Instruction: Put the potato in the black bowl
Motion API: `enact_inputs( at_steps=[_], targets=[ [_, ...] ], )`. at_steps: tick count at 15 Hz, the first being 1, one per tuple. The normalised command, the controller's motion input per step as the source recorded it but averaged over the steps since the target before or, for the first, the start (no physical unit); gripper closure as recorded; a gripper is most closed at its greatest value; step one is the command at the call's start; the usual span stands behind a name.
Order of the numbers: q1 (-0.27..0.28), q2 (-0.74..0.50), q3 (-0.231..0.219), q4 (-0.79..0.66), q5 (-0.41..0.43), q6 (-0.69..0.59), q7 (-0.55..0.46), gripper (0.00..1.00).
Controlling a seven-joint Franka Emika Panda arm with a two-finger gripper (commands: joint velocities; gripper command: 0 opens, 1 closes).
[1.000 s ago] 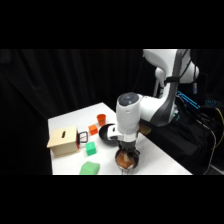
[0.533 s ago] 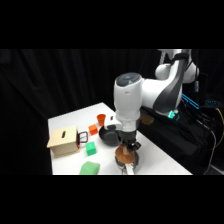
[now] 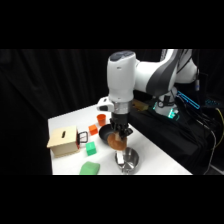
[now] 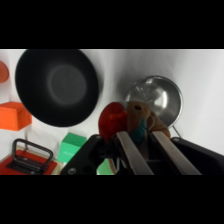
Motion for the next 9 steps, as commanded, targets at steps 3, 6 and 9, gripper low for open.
enact_inputs(
  at_steps=[3, 6, 9],
  targets=[
    [-0.205, -0.45, -0.068, -0.41, -0.048, 0.05, -0.08, 0.95],
    [-0.186, -0.34, -0.065, -0.35, -0.017, 0.13, -0.14, 0.95],
    [-0.159, -0.13, -0.064, -0.23, 0.021, 0.23, -0.19, 0.95]
  ],
)
